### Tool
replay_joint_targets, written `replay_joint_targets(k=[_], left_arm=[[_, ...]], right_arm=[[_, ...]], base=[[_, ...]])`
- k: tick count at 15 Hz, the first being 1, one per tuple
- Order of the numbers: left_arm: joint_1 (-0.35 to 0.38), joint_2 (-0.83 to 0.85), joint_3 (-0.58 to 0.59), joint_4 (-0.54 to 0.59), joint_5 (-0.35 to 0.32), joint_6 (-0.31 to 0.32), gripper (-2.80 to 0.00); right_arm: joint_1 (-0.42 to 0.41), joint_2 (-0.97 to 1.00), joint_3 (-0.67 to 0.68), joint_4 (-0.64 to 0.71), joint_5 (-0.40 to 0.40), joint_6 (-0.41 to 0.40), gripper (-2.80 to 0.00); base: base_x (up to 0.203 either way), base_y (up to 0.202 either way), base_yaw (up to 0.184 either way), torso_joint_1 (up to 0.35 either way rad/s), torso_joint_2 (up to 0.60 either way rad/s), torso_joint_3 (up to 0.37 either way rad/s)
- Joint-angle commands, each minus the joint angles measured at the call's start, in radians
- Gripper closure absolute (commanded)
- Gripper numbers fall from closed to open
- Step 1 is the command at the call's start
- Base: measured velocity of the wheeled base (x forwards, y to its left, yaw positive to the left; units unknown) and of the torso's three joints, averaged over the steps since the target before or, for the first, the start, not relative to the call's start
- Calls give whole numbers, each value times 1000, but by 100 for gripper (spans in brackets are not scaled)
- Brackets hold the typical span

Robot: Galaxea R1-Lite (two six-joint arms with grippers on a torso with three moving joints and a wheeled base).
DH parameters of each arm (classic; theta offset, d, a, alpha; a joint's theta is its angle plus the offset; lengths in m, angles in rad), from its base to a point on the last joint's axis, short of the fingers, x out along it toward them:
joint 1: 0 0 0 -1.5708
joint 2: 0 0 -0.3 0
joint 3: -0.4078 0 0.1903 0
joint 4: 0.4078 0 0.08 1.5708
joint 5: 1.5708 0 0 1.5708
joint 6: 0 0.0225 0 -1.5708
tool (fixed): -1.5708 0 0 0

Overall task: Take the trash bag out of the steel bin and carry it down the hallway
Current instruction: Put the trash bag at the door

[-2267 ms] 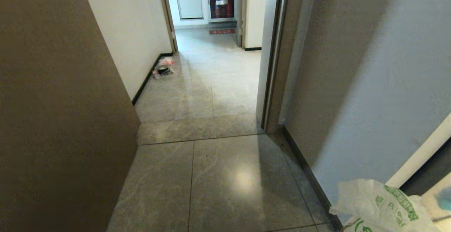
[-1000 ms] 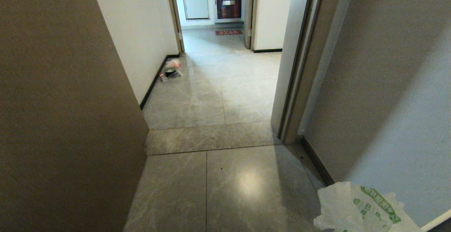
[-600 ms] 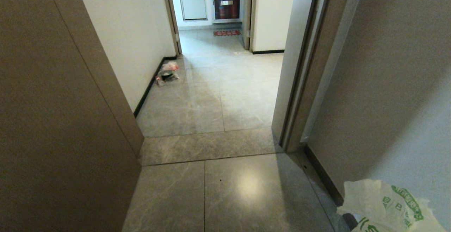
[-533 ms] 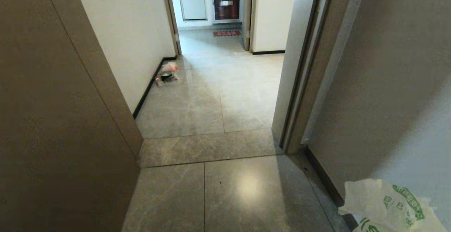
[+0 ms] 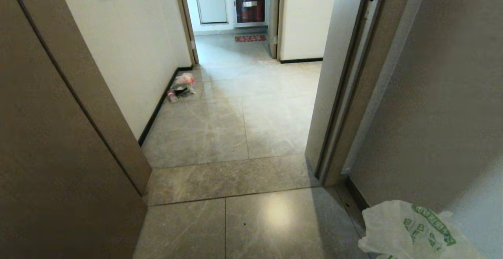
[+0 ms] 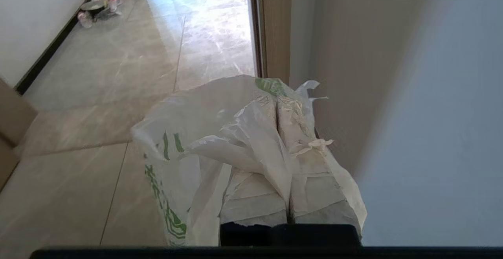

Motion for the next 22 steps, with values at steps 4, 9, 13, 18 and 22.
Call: replay_joint_targets(k=[4, 9, 13, 18, 22], left_arm=[[0, 0, 0, 0, -1, 0, 0], [0, 0, 0, 0, 0, -2, 0], [0, 0, 2, -3, 0, -3, 0], [0, 0, 2, -3, 0, -2, 0], [0, 0, 2, -3, 0, -2, 0]], right_arm=[[1, 0, 2, 0, 0, 1, 0], [-1, 0, 2, 0, 0, -1, 0], [1, 0, 2, 0, 0, -1, 0], [0, 1, 2, 0, 0, -1, 0], [-1, 0, 2, 0, 0, 0, 0]], base=[[184, 0, -1, 2, 2, 2], [184, 0, -4, 3, 2, 2], [185, 0, -4, 2, 2, 4], [93, 0, -2, 0, 4, 0], [3, 17, -138, 4, 4, 3]])
